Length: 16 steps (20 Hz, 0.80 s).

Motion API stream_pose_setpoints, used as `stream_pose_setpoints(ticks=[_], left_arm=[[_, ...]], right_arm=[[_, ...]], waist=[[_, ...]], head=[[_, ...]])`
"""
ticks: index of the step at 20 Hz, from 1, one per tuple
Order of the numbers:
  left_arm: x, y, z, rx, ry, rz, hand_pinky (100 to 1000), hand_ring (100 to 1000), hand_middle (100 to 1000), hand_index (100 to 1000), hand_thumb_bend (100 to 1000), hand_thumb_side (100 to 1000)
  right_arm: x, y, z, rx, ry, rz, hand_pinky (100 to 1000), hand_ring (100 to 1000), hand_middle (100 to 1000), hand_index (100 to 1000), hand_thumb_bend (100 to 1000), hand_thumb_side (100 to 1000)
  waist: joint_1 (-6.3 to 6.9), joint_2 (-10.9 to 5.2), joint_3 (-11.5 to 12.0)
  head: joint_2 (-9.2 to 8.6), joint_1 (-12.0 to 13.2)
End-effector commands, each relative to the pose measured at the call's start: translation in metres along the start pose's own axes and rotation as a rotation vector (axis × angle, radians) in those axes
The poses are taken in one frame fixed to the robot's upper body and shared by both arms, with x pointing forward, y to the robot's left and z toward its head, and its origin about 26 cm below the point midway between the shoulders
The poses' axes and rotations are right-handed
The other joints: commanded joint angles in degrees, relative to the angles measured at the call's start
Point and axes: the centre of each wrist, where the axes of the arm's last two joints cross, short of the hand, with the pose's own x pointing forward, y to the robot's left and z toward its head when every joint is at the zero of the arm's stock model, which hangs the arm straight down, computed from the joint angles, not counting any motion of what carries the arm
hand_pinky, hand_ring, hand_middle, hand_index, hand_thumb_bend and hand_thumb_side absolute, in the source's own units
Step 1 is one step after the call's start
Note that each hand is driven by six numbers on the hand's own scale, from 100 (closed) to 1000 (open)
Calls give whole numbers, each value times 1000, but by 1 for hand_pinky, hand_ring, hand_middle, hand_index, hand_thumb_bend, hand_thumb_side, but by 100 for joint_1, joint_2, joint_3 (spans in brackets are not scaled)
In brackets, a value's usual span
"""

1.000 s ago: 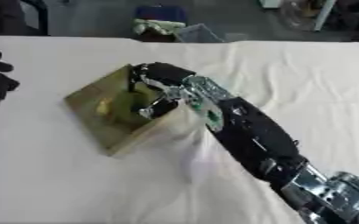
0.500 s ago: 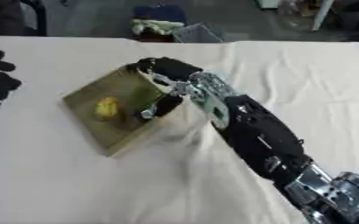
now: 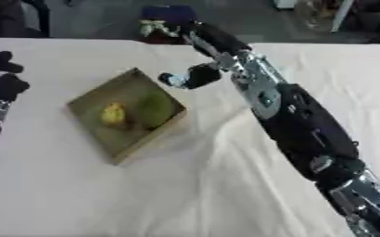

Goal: Pick up objects on the table and place them in the box.

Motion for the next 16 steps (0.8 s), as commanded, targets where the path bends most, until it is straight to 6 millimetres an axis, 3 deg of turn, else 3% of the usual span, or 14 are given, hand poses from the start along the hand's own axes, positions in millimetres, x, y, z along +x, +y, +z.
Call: stream_pose_setpoints(ticks=[1, 8, 16], left_arm=[[4, 8, -2, 17, -14, -31, 657, 596, 638, 809, 465, 687], [4, 10, -2, 31, -14, -38, 657, 596, 638, 809, 465, 688], [3, 11, -2, 47, -7, -40, 656, 594, 635, 807, 463, 689]], right_arm=[[-15, -41, 22, -136, 24, 27, 790, 839, 829, 943, 416, 457], [-36, -60, 88, -305, 133, -3, 769, 824, 804, 907, 369, 433], [-23, -50, 142, -486, 245, -146, 748, 806, 780, 870, 280, 388]], waist=[[9, -75, -32], [-6, -12, -99], [20, 51, -173]], head=[[-39, 74], [-124, 146], [-155, 222]])
